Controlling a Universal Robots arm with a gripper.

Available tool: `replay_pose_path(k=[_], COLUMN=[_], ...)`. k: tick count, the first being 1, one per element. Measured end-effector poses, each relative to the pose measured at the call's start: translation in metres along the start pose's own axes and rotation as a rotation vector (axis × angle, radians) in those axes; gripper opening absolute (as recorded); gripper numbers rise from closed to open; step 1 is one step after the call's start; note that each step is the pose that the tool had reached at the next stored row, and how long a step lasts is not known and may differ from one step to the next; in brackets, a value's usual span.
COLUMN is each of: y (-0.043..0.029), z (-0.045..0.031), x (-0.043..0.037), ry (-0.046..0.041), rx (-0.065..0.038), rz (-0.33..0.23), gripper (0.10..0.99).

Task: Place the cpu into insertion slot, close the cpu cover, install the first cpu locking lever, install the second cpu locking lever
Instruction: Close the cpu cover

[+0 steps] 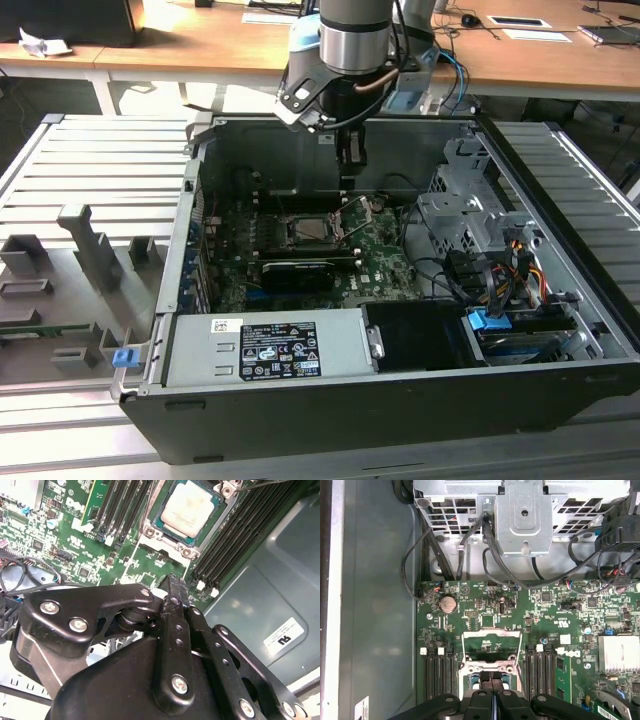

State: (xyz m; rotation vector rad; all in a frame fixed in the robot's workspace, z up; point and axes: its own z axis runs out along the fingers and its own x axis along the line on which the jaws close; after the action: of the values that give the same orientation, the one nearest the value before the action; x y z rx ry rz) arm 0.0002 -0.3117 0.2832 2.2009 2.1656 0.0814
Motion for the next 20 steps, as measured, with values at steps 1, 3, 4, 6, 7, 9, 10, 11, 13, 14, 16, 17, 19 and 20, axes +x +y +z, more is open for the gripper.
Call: replay_pose_path(k=[1, 3, 4, 6, 7, 9, 10, 11, 13, 14, 16, 17, 19, 20], y=[0.0009, 0.0027, 0.0038, 0.0077, 0.0090, 0.0124, 0.0133, 0.0142, 0.0182, 0.0215, 0.0241, 0.0266, 0.0304, 0.0323], z=[0.0001, 0.0002, 0.0003, 0.0005, 0.0006, 0.0010, 0.0010, 0.0011, 0.0014, 0.0016, 0.0018, 0.0020, 0.0023, 0.0024], x=[0.0001, 0.0001, 0.0001, 0.0002, 0.0002, 0.0005, 0.0008, 0.0010, 0.0015, 0.0019, 0.0023, 0.0024, 0.0025, 0.0025], ry=[0.0000, 0.0000, 0.0000, -0.0001, -0.0002, 0.0001, -0.0001, -0.0001, 0.0001, 0.0000, -0.0001, -0.0001, -0.0001, 0.0000], rx=[0.000, 0.000, 0.000, 0.000, 0.000, 0.000, 0.000, 0.000, 0.000, 0.000, 0.000, 0.000, 0.000, 0.000], rz=[0.000, 0.000, 0.000, 0.000, 0.000, 0.000, 0.000, 0.000, 0.000, 0.000, 0.000, 0.000, 0.000, 0.000], gripper=[0.106, 0.106, 0.106, 0.106, 0.106, 0.106, 0.106, 0.106, 0.106, 0.106, 0.106, 0.106, 0.106, 0.106])
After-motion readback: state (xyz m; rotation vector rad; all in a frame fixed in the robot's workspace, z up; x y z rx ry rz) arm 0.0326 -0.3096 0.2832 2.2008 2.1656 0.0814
